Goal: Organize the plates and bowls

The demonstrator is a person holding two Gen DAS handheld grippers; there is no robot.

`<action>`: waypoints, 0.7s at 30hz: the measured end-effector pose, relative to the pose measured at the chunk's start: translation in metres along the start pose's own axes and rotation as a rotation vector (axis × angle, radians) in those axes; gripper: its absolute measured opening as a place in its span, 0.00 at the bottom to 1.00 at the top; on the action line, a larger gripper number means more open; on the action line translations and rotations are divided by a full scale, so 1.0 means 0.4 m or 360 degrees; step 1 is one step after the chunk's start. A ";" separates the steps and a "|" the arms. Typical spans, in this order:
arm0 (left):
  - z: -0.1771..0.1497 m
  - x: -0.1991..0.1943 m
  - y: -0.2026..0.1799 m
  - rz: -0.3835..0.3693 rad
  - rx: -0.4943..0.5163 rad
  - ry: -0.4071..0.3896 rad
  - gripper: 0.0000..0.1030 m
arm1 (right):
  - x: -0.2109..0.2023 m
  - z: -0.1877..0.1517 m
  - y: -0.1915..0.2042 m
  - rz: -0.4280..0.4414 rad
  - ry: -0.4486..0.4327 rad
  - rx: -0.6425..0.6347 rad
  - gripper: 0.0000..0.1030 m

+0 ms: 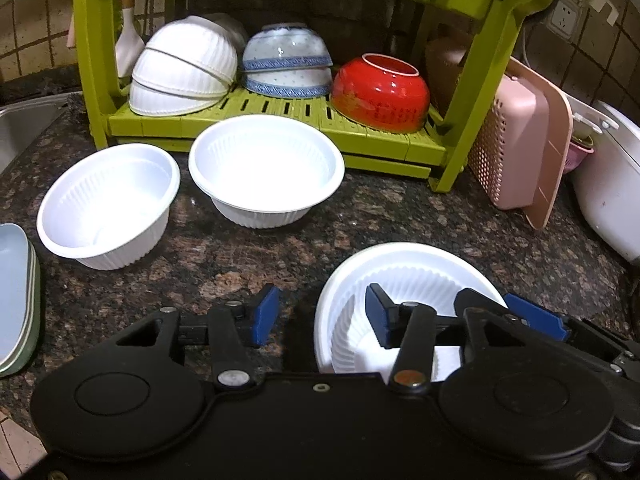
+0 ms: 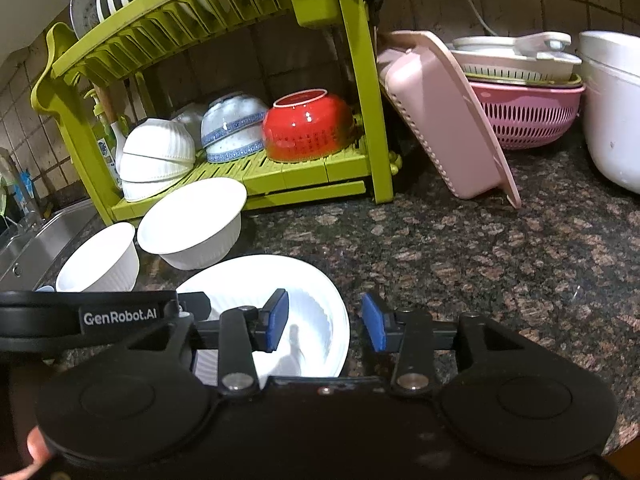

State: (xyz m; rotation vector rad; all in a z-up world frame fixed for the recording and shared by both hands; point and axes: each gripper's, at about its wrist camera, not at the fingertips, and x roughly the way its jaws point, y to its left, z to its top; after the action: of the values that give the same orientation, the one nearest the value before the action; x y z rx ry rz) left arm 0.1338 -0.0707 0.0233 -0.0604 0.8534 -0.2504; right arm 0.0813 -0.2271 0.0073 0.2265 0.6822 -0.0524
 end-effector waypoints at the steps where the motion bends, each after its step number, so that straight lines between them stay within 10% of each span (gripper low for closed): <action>1: 0.000 -0.001 0.001 0.0005 0.0002 -0.0006 0.54 | -0.002 0.000 0.001 -0.0001 -0.0011 -0.0006 0.43; 21: 0.127 -0.115 0.147 0.0099 -0.0182 -0.0287 0.58 | -0.052 0.081 -0.001 0.0119 -0.0178 0.0180 0.46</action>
State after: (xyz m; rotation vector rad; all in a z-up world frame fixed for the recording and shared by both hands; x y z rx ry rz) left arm 0.1546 -0.0051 0.0816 -0.1606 0.6883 -0.1350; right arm 0.0851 -0.2354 0.0446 0.3548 0.5595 -0.0321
